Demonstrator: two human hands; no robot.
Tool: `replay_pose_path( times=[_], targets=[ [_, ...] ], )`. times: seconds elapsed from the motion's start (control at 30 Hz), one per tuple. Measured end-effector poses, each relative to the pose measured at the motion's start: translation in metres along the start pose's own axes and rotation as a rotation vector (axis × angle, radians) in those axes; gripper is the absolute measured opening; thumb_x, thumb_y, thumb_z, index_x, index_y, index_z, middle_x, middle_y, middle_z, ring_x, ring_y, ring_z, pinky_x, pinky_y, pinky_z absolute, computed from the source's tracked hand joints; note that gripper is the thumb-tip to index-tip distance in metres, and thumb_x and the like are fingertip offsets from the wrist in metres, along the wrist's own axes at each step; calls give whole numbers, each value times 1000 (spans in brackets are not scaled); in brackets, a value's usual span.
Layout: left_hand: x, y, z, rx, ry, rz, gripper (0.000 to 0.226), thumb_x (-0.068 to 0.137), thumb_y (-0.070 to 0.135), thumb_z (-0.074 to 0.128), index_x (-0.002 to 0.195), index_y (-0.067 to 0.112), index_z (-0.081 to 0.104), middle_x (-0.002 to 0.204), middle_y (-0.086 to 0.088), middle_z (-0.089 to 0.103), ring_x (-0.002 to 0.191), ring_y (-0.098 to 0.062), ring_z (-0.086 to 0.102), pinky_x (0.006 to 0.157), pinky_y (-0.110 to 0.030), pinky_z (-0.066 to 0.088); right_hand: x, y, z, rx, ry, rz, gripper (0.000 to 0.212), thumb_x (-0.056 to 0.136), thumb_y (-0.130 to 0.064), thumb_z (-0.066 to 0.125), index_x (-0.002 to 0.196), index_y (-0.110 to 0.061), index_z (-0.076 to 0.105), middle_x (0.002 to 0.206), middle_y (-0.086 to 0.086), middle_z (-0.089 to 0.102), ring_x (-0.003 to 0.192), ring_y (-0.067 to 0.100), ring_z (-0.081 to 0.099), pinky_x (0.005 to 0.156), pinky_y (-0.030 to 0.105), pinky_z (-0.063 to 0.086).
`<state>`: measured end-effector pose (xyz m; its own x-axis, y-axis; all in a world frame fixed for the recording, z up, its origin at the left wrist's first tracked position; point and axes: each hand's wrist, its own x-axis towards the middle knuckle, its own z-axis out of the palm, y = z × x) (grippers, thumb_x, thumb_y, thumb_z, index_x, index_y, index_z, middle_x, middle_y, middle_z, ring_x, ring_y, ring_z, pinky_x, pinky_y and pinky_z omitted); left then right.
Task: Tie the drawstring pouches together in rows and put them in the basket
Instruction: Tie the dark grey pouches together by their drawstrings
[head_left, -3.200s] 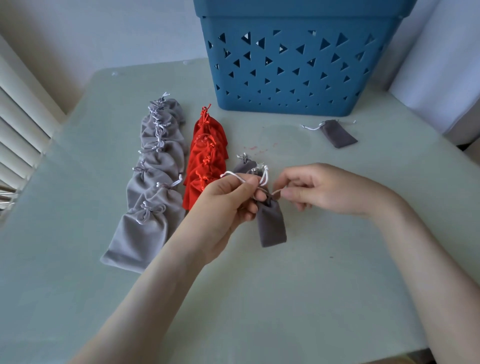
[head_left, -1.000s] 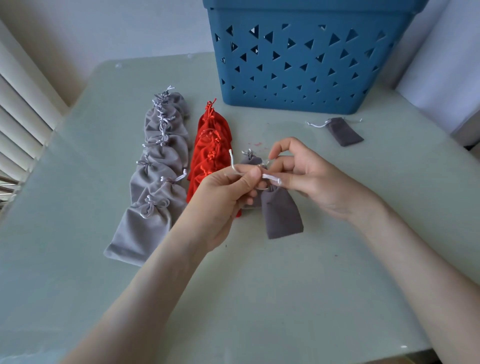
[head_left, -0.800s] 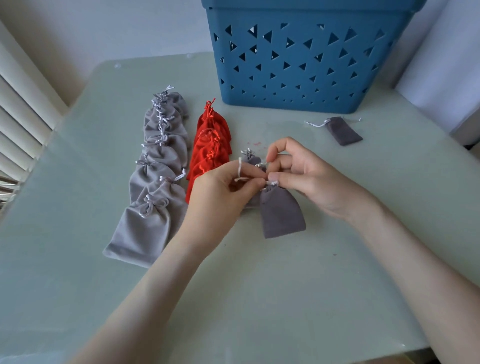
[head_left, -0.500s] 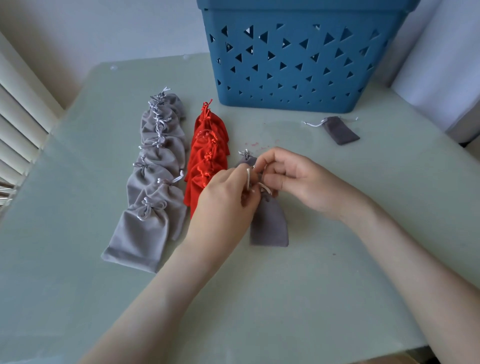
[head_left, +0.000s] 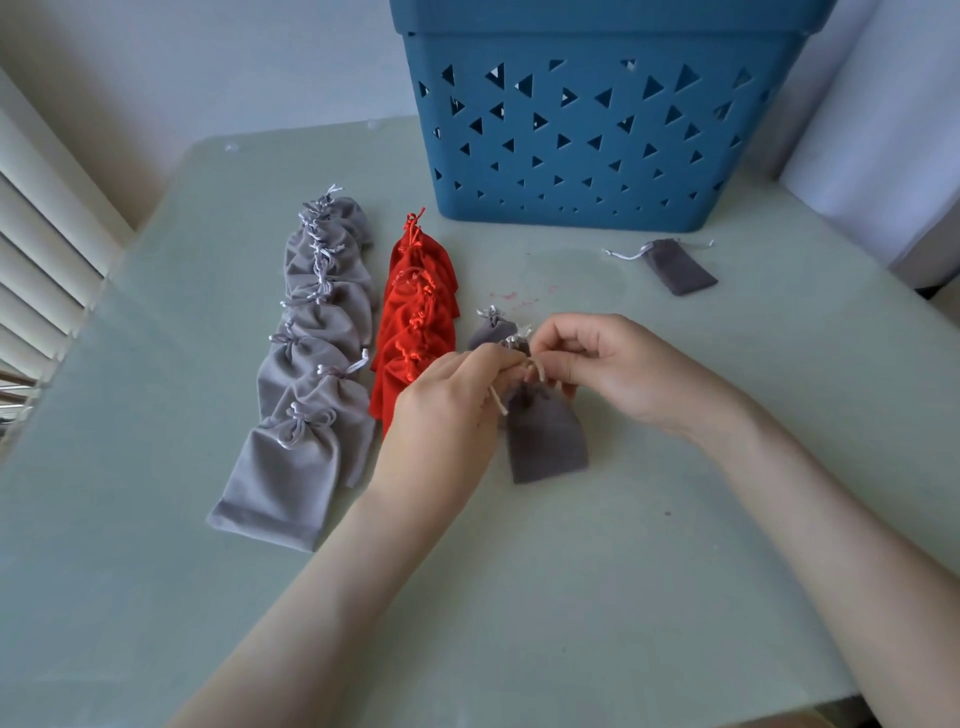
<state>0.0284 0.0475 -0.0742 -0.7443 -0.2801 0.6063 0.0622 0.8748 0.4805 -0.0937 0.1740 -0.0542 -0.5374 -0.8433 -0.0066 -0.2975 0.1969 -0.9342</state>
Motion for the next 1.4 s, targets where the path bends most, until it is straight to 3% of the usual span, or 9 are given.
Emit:
replay_pose_path(
  times=[0.13, 0.23, 0.47, 0.77, 0.97, 1.1, 1.2, 1.3, 1.4],
  targets=[
    [6, 2, -6, -72, 32, -159, 22, 87, 20, 52, 71, 10, 64, 56, 3, 59, 55, -12, 51, 54, -25, 42, 0, -1, -14, -112, 213, -17, 29, 93, 0, 52, 72, -18, 54, 68, -5, 64, 57, 2, 56, 64, 21, 49],
    [9, 7, -10, -115, -58, -167, 20, 88, 14, 56, 69, 18, 63, 52, 15, 54, 50, 5, 50, 54, -15, 40, 1, -1, -19, -177, 319, -37, 31, 92, 1, 54, 69, -20, 55, 68, -4, 66, 58, 3, 56, 64, 19, 48],
    [18, 5, -24, -694, -526, -505, 23, 94, 17, 56, 74, 12, 64, 60, 3, 61, 54, -9, 49, 51, -17, 41, -1, -5, -13, 218, 116, -159, 12, 94, -5, 47, 95, -16, 52, 72, -8, 58, 72, 4, 54, 71, 14, 43],
    [19, 10, -29, -821, -412, -488, 12, 91, 12, 58, 80, 16, 58, 62, 4, 63, 55, -12, 49, 53, -25, 39, -8, -13, -13, 184, -115, -19, 22, 68, -6, 41, 58, -18, 56, 66, 7, 48, 65, 11, 45, 59, 15, 39],
    [17, 11, -29, -861, -425, -503, 15, 87, 23, 65, 79, 13, 57, 65, -2, 67, 52, -17, 54, 62, -43, 37, -13, -12, -9, 163, -236, -50, 25, 91, -21, 48, 90, 1, 60, 83, 6, 62, 86, 21, 54, 83, 34, 40],
    [19, 11, -27, -953, -354, -515, 21, 83, 22, 66, 76, 9, 52, 57, -1, 62, 46, -14, 51, 49, -27, 42, -12, -12, 0, 188, -237, -75, 7, 89, -14, 57, 89, -10, 63, 84, -2, 67, 88, 19, 61, 83, 43, 43],
    [20, 12, -27, -1086, -342, -580, 19, 82, 17, 66, 73, 8, 51, 54, -4, 59, 44, -12, 49, 42, -20, 41, -10, -12, 1, 222, -215, -57, 6, 84, -9, 59, 88, -9, 62, 84, -2, 67, 85, 12, 61, 81, 25, 47],
    [21, 10, -29, -1187, -305, -621, 9, 80, 12, 56, 72, 11, 52, 57, -6, 59, 46, -14, 49, 42, -22, 40, -11, -12, 1, 219, -215, -53, 4, 83, -8, 61, 86, -10, 62, 82, 4, 65, 80, 12, 59, 75, 20, 48],
    [23, 8, -32, -1216, -204, -656, 11, 82, 5, 56, 75, 12, 51, 60, -4, 61, 47, -11, 51, 39, -18, 37, -12, -12, 0, 244, -223, -63, 8, 86, -2, 61, 83, -10, 61, 72, -5, 66, 68, 4, 58, 64, 12, 44]
  ],
)
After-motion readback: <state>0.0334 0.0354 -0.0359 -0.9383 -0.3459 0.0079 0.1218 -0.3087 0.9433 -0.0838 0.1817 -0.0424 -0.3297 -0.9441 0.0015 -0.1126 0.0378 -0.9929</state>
